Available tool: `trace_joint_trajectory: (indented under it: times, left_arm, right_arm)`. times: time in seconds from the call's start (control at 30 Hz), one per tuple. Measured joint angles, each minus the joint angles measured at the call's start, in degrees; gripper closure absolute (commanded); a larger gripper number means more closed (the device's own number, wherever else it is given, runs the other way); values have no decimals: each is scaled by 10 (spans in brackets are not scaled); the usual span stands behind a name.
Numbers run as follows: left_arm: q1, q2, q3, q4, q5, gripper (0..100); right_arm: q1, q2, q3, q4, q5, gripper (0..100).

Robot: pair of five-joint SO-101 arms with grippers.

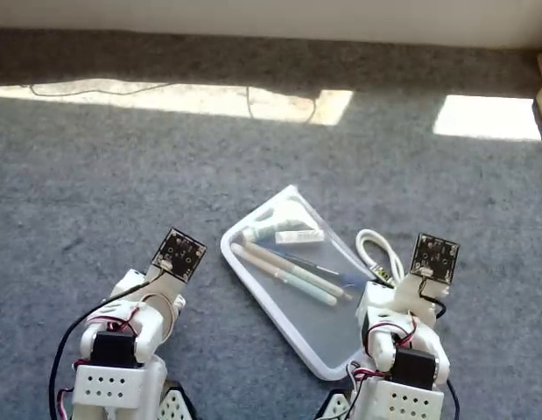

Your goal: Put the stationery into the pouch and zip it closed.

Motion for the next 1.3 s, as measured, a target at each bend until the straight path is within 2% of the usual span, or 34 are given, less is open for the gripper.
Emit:
trace_joint_trajectory:
  times: [1.3]
  left_arm:
    - [0,0,0,9,0,989]
  right_arm:
    - [0,-1,0,0,0,993]
